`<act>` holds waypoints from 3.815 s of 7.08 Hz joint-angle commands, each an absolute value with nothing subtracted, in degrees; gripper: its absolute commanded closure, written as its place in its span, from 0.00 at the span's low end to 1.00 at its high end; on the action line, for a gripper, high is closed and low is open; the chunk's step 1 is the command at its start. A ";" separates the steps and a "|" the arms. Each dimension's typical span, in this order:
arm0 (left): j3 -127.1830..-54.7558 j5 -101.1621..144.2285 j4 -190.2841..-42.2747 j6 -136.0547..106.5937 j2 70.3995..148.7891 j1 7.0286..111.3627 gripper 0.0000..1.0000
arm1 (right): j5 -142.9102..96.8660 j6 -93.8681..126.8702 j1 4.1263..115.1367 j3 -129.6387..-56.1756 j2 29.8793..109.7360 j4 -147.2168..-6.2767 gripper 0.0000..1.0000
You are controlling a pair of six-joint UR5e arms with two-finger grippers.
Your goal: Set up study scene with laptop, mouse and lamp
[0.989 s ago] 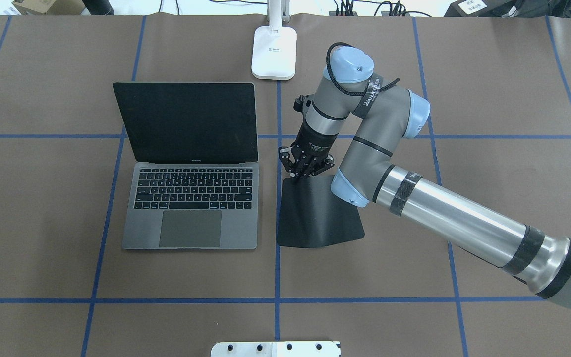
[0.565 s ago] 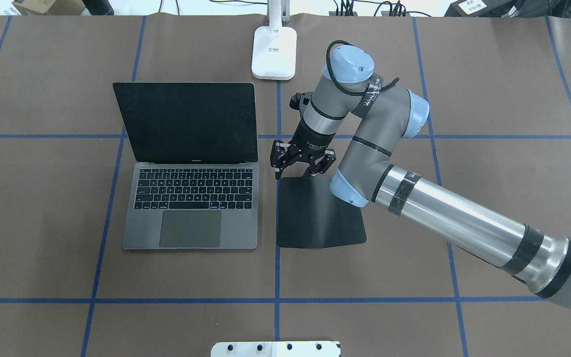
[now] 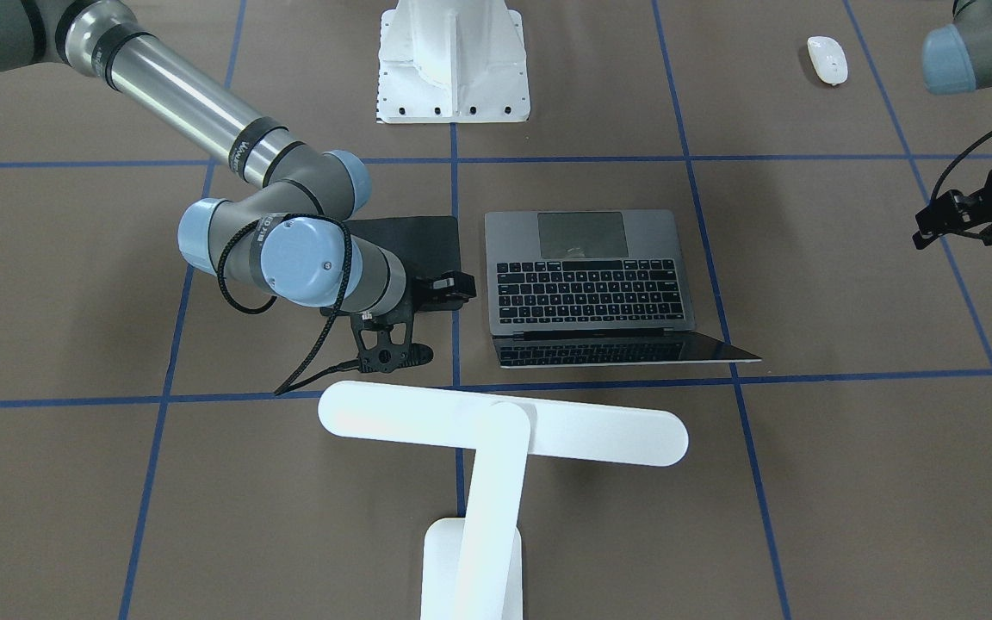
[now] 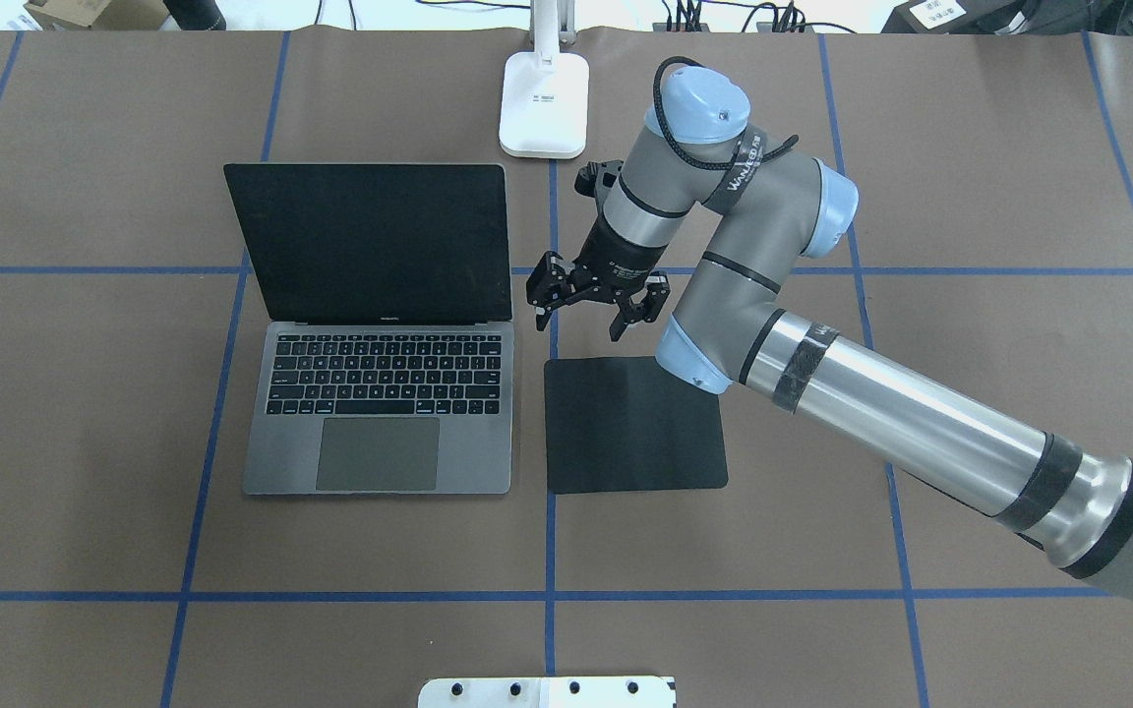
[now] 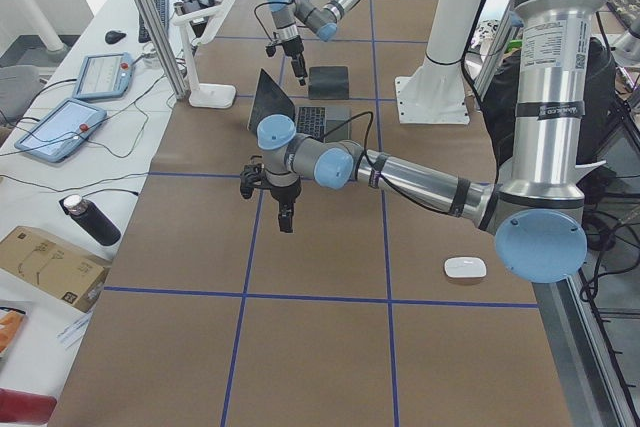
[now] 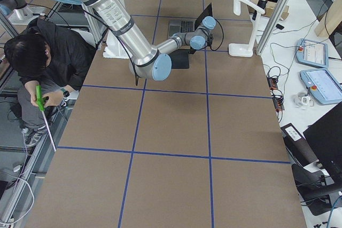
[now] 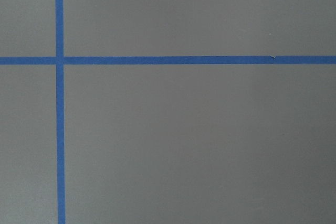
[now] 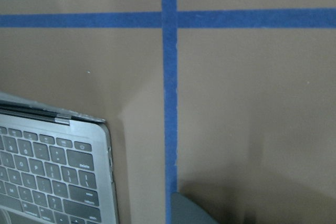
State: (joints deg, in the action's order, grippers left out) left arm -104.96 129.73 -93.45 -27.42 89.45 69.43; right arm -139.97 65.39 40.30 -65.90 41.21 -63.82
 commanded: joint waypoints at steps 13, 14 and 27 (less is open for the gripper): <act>-106.61 128.95 -126.70 -48.62 64.09 63.15 0.00 | -138.35 48.66 60.81 -92.07 65.79 -85.22 0.01; -106.61 124.85 -132.31 -56.09 62.16 56.23 0.00 | -138.25 42.86 63.08 -94.63 69.05 -88.21 0.01; -108.46 118.83 -159.17 -90.06 46.66 18.23 0.00 | -127.27 18.90 68.20 -107.32 81.21 -109.51 0.01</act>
State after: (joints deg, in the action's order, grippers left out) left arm -108.38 118.92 -158.89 -87.04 46.16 22.54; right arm -127.21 18.94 68.24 -107.29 81.03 -109.58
